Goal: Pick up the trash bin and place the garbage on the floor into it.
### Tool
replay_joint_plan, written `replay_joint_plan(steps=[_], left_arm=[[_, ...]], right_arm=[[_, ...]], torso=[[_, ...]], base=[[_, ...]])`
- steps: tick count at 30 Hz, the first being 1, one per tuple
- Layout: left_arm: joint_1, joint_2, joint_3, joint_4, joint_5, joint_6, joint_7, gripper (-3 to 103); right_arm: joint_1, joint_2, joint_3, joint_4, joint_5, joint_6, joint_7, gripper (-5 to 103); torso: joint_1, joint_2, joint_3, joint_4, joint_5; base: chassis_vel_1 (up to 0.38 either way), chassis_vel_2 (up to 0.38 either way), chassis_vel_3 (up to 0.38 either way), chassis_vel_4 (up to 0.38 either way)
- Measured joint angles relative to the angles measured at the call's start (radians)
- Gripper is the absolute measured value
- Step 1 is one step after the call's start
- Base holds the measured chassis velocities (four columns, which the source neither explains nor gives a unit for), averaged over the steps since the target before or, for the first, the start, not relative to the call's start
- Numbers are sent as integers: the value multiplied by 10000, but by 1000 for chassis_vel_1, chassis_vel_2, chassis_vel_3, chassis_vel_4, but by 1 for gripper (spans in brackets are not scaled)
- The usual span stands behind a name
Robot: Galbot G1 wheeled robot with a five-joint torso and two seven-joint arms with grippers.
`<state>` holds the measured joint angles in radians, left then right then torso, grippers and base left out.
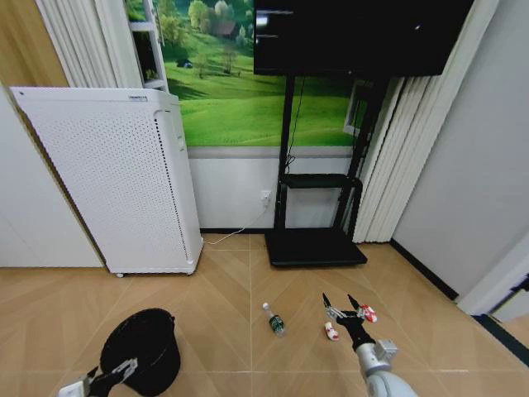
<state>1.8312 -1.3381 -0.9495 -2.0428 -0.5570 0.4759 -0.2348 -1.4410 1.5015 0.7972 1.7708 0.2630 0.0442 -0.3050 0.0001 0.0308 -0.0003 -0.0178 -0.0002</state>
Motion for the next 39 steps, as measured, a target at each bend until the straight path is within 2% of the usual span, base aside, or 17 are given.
replay_joint_plan(steps=[3,11,20,25,27,29,30,33,34,36,37,39], left_arm=[[-492,204,-100,586,-22,-49,24,100],[-1542,553,181,887,58,287,26,100],[-1549,418,426,1097,190,458,18,100],[-1672,364,437,1131,162,832,-268,100],[-1771,329,461,1144,149,846,-360,96],[-1850,315,486,1159,141,845,-377,85],[-1850,315,486,1159,141,845,-377,85],[-1888,287,525,1130,77,864,-381,70],[-1888,287,525,1130,77,864,-381,70],[-1885,234,526,1114,1,923,-374,58],[-1885,234,526,1114,1,923,-374,58],[-1866,173,520,1091,-33,986,-356,46]], right_arm=[[68,-69,-3,-272,6,107,1,100],[96,-105,-59,-591,30,227,-15,100],[276,-113,-61,-825,29,235,4,100],[356,-64,-129,-1044,-13,236,112,100],[371,-18,-156,-1099,-52,239,130,100],[384,28,-173,-1146,-69,239,150,100],[384,28,-173,-1146,-69,239,150,100],[421,62,-183,-1257,-156,283,164,100],[421,62,-183,-1257,-156,283,164,100],[497,30,-127,-1411,-328,441,177,100],[497,30,-127,-1411,-328,441,177,100],[522,-20,-102,-1474,-330,460,219,100]], torso=[[0,7,0,-2,-1],[0,17,1,-5,3],[-1,25,1,0,2],[-1,29,1,0,2],[-1,29,0,-1,2],[-1,30,1,-3,1],[-1,30,1,-3,1],[-1,32,1,-2,2],[-1,32,1,-2,2],[-1,34,2,-2,2],[-1,34,2,-2,2],[-1,35,3,-2,2]], base=[[0,0,0,0],[0,0,0,0],[0,0,0,0],[0,0,0,0],[0,0,0,0],[0,0,0,0],[0,0,0,0],[0,0,0,0],[0,0,0,0],[0,0,0,0],[0,0,0,0],[0,0,0,0]])
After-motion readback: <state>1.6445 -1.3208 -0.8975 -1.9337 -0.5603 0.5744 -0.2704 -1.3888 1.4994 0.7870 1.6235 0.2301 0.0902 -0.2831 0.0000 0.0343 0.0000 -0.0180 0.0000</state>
